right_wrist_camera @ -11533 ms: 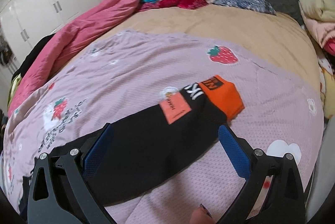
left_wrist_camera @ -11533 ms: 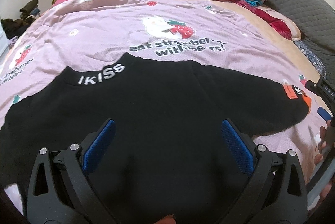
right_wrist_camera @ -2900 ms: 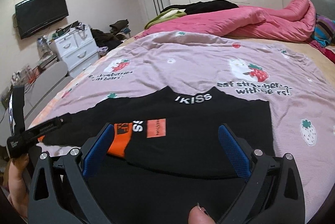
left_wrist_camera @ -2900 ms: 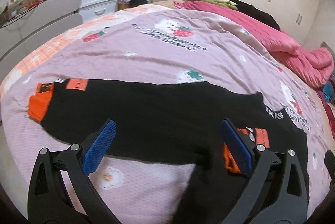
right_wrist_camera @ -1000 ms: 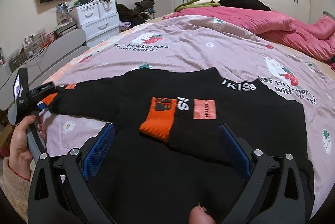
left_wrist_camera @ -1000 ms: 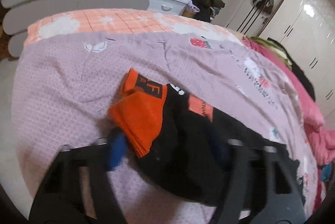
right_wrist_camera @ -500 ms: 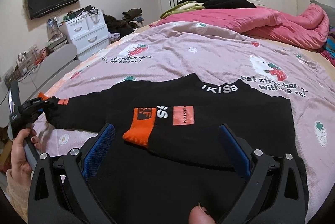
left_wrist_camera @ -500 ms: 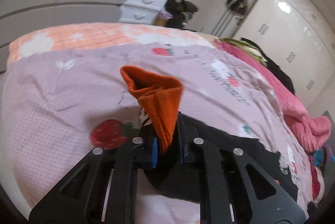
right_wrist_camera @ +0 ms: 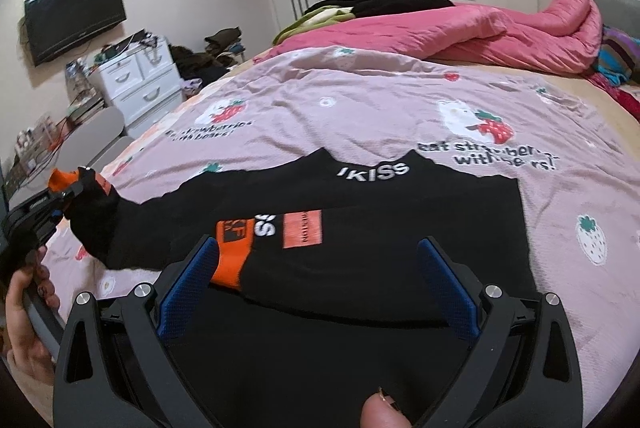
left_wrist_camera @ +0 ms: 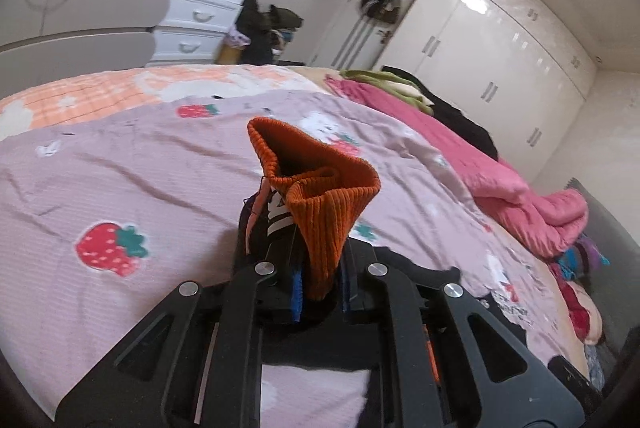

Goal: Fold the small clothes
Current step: 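Grasp the other orange cuff with the left tool and lift it, then carry the held sleeve across the sweater body toward the folded cuff, then grasp the orange cuff with the right tool while the left tool releases it, then lay the orange cuff flat on the sweater body and open the right tool, then move both tools back toward the sweater hem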

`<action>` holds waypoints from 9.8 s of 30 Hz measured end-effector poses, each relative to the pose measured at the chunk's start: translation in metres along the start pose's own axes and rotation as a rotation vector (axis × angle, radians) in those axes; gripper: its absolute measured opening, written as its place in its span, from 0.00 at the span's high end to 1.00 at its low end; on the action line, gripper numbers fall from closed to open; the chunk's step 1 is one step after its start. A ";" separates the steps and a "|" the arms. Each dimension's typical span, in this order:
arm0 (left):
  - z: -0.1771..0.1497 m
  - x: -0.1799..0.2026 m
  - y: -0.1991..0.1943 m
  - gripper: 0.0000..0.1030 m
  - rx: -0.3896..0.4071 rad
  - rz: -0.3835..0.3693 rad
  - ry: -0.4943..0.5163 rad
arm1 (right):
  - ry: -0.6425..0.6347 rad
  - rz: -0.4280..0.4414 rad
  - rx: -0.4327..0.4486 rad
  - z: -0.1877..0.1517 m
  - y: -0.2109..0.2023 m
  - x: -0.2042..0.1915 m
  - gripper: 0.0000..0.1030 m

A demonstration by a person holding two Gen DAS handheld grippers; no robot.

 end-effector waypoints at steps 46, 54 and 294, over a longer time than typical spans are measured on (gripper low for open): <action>-0.114 0.200 0.012 0.97 -0.218 -0.367 0.425 | 0.327 -0.114 0.159 0.005 -0.079 0.122 0.04; -0.137 0.214 0.021 0.97 -0.291 -0.399 0.476 | 0.339 -0.127 0.149 0.002 -0.076 0.127 0.04; -0.136 0.153 -0.061 0.09 -0.106 -0.086 0.637 | 0.058 -0.167 0.141 -0.049 -0.119 0.050 0.06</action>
Point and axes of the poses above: each gripper's, at about its wrist camera, not at the fingertips, and y roughly the way its jaws point, x to its right, z to its top, the point moved 1 cm from there along y, roughly the way its jaws point, and after that the axes turned 13 degrees about z, right-handed, at the moved point
